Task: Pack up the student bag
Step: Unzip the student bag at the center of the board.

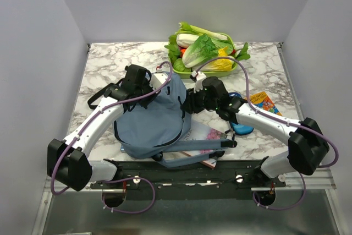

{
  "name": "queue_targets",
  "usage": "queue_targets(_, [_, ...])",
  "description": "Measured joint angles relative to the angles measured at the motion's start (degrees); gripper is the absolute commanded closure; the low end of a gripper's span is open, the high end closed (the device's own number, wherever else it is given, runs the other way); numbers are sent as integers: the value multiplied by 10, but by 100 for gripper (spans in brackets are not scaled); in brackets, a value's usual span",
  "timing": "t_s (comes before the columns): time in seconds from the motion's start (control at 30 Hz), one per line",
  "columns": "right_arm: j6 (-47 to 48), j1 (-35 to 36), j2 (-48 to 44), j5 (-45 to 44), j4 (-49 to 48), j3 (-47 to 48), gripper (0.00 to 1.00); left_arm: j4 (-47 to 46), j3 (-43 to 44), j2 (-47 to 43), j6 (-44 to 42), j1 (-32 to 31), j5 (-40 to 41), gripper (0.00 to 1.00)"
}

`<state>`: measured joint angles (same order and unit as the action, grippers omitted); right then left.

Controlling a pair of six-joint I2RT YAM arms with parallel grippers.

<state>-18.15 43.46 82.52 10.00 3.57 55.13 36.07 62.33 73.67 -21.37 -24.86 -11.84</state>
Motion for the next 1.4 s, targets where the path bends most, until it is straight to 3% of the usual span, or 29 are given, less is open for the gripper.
queue_targets(0.23, [-6, 0, 9, 10, -2, 0, 73, 0, 0, 0, 0, 0, 0, 100])
queue_targets(0.37, [-12, 0, 10, 13, -9, 0, 91, 0, 0, 0, 0, 0, 0, 100])
queue_targets(0.47, [-15, 0, 9, 15, -12, 0, 97, 0, 0, 0, 0, 0, 0, 100])
queue_targets(0.97, [-21, 6, -63, 34, -35, -19, 99, -14, 0, 4, 7, 0, 1, 100])
queue_targets(1.0, [-24, 8, -67, 37, -37, -24, 99, -14, 0, 5, 8, 0, 1, 98])
queue_targets(1.03, [-25, 11, -71, 40, -40, -30, 99, -14, 0, 5, 10, 0, 2, 85])
queue_targets(1.1, [-29, 21, -80, 45, -41, -38, 99, -14, 0, 5, 12, 0, 4, 69])
queue_targets(1.13, [-30, 27, -85, 47, -41, -40, 99, -14, 1, 5, 16, 0, 5, 53])
queue_targets(1.2, [-33, 38, -96, 49, -41, -40, 99, -1, 23, 12, 14, 0, 3, 39])
queue_targets(1.23, [-34, 42, -102, 49, -41, -41, 99, 4, 45, 18, 14, 0, -2, 27])
queue_targets(1.4, [-43, 46, -140, 50, -44, -67, 99, 23, 174, 53, -4, 0, -71, 7])
